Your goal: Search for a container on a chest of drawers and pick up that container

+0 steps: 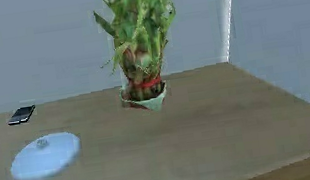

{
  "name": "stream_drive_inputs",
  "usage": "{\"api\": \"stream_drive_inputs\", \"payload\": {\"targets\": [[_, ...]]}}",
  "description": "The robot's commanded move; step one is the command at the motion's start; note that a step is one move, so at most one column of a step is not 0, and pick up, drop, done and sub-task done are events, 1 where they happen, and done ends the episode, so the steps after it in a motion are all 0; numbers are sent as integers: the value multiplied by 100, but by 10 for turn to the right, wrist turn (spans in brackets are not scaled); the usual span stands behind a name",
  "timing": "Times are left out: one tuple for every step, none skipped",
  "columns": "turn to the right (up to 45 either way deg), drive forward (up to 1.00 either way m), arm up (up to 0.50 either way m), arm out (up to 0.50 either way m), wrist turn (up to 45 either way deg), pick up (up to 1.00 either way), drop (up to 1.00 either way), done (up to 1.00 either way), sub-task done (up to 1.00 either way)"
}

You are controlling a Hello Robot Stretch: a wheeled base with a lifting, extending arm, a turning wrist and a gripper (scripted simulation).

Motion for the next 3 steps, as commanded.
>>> {"api": "stream_drive_inputs", "payload": {"targets": [[-450,0,0,0,0,0,0,0,0],[-450,0,0,0,0,0,0,0,0],[-270,0,0,0,0,0,0,0,0]]}}
